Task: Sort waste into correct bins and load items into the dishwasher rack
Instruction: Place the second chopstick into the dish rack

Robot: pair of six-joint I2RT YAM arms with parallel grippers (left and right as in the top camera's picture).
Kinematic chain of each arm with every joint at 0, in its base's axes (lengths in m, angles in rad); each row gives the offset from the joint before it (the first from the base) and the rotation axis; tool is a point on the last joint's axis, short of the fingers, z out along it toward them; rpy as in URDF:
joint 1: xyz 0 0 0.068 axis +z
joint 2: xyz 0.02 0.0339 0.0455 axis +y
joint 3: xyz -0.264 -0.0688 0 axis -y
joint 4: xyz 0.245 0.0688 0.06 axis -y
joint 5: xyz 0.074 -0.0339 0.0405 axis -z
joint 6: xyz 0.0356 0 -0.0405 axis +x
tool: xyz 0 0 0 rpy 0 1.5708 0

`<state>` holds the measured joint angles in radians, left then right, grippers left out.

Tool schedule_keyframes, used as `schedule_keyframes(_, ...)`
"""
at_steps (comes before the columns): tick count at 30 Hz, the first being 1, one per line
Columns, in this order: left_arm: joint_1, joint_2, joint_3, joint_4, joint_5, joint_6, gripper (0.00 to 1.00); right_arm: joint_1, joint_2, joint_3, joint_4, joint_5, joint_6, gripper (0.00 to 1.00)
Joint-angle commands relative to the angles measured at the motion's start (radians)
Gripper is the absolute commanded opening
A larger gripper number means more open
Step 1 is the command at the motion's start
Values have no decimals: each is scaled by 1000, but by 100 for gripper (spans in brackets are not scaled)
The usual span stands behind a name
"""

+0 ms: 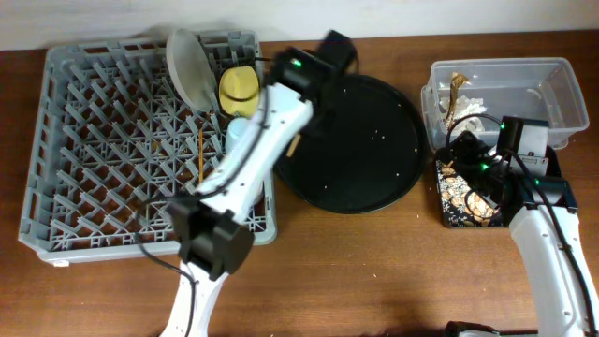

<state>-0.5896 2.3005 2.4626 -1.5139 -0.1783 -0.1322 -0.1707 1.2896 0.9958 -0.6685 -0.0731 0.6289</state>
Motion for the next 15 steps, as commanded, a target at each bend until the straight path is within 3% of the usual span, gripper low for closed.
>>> schedule_keyframes(1, 89, -132, 44, -173, -130, -79, 1, -6, -2, -1, 0, 2, 5, 98)
schedule_keyframes(5, 170, -382, -58, -174, -85, -87, 0, -6, -2, -1, 0, 2, 5, 98)
schedule_keyframes(8, 214, -564, -350, -121, -118, -195, 1, -6, -2, -1, 0, 2, 5, 99)
schedule_keyframes(11, 267, -647, -718, 106, -116, -311, 1, -6, -2, -1, 0, 2, 5, 98)
schedule_keyframes(15, 314, -647, -1073, 406, -99, -323, 1, -6, -2, -1, 0, 2, 5, 99)
